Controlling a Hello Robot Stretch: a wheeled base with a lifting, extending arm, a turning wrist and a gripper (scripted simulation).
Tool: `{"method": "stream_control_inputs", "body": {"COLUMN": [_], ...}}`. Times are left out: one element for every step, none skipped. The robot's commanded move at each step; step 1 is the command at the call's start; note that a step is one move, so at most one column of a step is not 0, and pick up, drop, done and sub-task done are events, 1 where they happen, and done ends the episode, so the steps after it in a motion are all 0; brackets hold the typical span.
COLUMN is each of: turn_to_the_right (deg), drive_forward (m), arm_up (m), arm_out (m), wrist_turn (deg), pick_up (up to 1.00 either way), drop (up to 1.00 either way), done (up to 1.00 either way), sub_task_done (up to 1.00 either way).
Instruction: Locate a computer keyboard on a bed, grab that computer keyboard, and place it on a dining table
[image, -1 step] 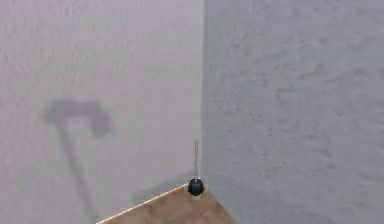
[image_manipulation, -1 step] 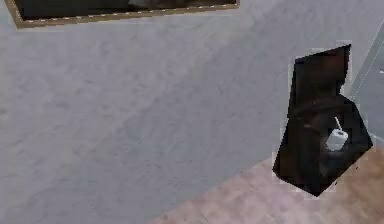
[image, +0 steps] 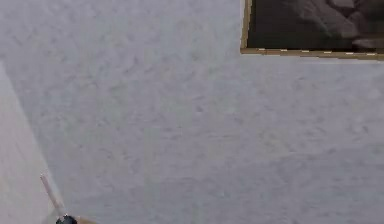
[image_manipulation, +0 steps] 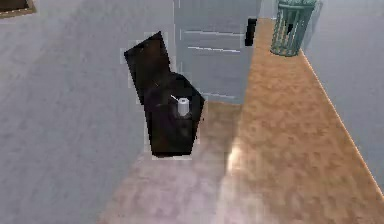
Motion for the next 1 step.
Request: {"method": "stream_control_inputs", "body": {"turn_to_the_right": [45.0], "drive_forward": [0.0], "arm_up": [0.0], "arm_out": [0.0], "wrist_turn": [0.0], "pick_up": [0.0], "drop": [0.0], "done": [0.0], "sub_task_done": [0.0]}}
